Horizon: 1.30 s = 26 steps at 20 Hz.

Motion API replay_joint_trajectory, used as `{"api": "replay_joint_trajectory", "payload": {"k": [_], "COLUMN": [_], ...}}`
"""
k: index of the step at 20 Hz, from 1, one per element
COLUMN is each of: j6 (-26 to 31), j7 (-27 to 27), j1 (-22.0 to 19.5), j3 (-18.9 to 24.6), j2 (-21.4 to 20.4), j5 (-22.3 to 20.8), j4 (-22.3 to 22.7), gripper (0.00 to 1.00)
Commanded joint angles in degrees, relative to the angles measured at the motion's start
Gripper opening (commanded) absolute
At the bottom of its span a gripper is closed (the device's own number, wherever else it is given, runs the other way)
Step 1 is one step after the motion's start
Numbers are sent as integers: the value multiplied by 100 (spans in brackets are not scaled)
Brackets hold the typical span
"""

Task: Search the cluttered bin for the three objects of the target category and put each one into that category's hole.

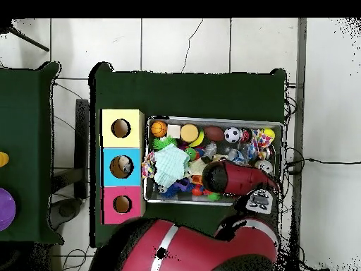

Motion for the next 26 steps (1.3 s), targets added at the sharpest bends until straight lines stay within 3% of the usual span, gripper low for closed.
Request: {"api": "replay_joint_trajectory", "payload": {"k": [1, 5, 8, 12, 17, 21, 26], "j6": [-435, -884, -955, -1001, -1110, -944, -1005], "j7": [257, 543, 494, 160, 44, 82, 157], "j1": [-138, 258, 283, -54, -371, -307, -310], "j3": [714, 185, 159, 657, 1169, 1078, 1046], "j2": [149, 338, 351, 154, -348, -652, -506], "j5": [-127, -82, -55, -213, -438, -487, -563], "j4": [-289, -503, -602, -593, -188, -46, -169], "gripper": [100, 100, 100, 100, 100, 100, 100]}}
